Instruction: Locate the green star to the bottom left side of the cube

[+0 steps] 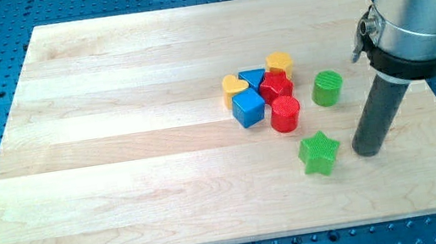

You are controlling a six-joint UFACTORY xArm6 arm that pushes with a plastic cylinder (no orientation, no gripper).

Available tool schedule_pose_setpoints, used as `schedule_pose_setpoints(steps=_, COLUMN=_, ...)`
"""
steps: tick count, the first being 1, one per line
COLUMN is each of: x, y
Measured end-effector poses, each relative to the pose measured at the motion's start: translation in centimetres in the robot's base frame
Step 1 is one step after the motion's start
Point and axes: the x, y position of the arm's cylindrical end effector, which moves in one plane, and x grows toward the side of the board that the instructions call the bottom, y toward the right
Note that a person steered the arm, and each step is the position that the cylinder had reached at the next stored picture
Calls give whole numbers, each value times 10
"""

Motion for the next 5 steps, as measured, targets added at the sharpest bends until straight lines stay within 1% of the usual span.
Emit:
schedule_pose_setpoints(steps=1, x=40, y=-12)
schedule_pose_setpoints(steps=2, x=36, y=-26)
schedule_pose_setpoints(steps=3, x=33, y=-21)
schedule_pose_setpoints(steps=4, x=12, y=-43)
schedule_pose_setpoints(steps=5, x=9, y=-103)
